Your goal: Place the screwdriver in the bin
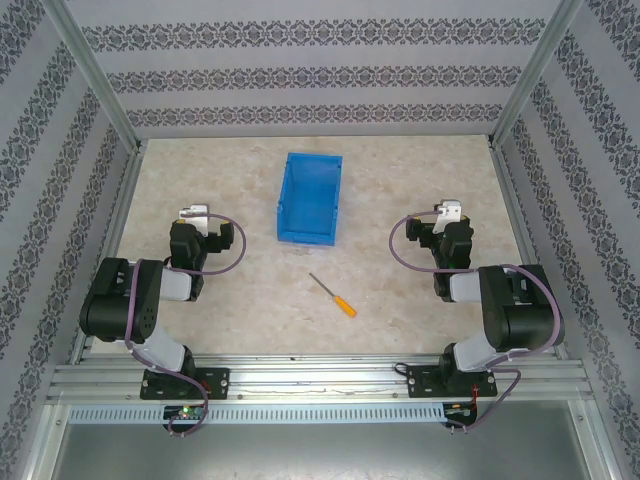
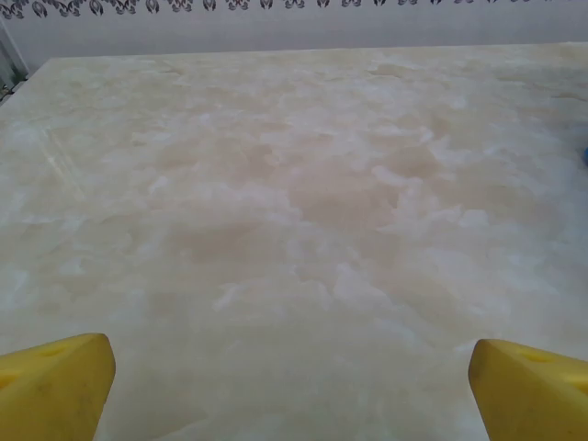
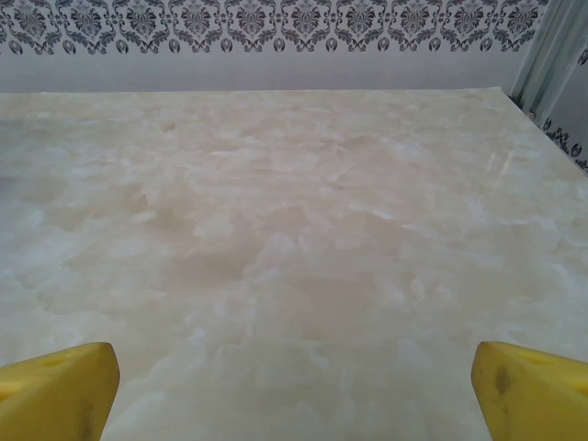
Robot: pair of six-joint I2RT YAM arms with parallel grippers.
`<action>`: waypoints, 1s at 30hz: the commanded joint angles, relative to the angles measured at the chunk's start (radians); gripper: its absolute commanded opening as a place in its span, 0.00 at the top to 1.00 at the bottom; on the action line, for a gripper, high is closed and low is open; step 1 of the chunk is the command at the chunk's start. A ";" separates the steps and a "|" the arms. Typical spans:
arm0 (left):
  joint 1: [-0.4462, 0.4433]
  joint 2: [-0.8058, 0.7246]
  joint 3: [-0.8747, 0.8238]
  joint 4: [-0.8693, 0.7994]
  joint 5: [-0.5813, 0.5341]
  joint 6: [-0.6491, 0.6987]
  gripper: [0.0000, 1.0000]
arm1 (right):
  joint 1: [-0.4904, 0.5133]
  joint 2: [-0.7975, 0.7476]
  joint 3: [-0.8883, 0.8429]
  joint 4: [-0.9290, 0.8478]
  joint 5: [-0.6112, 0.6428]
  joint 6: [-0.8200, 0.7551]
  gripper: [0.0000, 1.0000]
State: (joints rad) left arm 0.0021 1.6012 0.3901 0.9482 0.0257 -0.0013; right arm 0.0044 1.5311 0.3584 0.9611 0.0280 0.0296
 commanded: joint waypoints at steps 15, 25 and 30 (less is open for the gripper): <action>0.007 -0.011 0.000 -0.008 0.016 0.001 0.01 | 0.010 0.008 0.010 0.019 -0.012 0.003 0.02; 0.007 -0.012 0.001 -0.012 0.029 0.006 0.01 | 0.010 0.008 0.010 0.018 -0.012 0.001 0.02; 0.007 -0.012 0.003 -0.015 0.029 0.006 0.01 | 0.010 0.008 0.011 0.018 -0.012 0.003 0.02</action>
State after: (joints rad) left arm 0.0021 1.6012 0.3901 0.9482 0.0448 -0.0013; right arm 0.0044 1.5311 0.3580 0.9611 0.0280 0.0296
